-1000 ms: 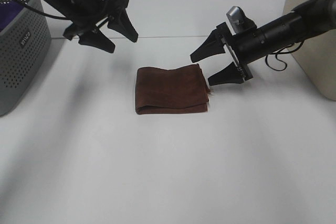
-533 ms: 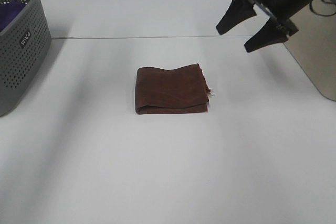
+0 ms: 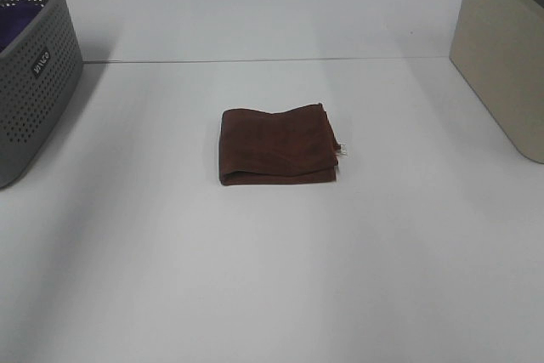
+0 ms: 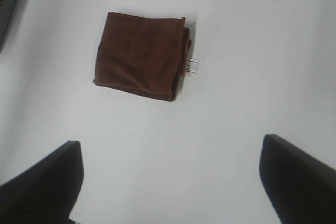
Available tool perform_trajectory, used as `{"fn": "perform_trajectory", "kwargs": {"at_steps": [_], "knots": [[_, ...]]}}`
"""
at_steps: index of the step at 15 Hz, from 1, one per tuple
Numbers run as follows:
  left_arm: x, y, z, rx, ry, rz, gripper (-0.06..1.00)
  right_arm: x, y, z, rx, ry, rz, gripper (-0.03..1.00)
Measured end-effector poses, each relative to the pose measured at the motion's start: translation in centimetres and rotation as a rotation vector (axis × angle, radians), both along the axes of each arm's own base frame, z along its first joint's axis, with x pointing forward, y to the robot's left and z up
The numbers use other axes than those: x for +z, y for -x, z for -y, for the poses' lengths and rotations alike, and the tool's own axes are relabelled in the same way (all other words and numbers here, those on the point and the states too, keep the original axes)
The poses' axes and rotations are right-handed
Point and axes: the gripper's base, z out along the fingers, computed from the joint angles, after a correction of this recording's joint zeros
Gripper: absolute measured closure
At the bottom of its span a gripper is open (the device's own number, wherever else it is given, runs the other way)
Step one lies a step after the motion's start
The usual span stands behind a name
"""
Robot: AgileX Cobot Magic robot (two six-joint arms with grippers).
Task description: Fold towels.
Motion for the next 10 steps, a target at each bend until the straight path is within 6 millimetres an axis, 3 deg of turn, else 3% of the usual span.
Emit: {"fn": "perform_trajectory", "kwargs": {"at_steps": [2, 5, 6, 7, 10], "knots": [[-1.2, 4.4, -0.9, 0.013, -0.004, -0.016, 0.29, 0.8, 3.4, 0.6, -0.023, 0.044, 0.023, 0.11], [-4.0, 10.8, -2.2, 0.041, 0.012, -0.034, 0.29, -0.2, 8.5, 0.8, -0.032, 0.056, 0.002, 0.11], [-5.0, 12.8, -2.6, 0.042, 0.015, -0.028, 0.29, -1.2, 10.3, 1.0, -0.032, 0.068, -0.017, 0.11], [-7.2, 16.9, -3.4, 0.047, 0.032, 0.001, 0.29, -3.8, 14.0, 1.4, -0.034, 0.099, -0.064, 0.11], [-9.8, 21.4, -4.2, 0.047, 0.061, 0.080, 0.29, -7.2, 18.7, 1.8, -0.039, 0.128, -0.082, 0.11]]}}
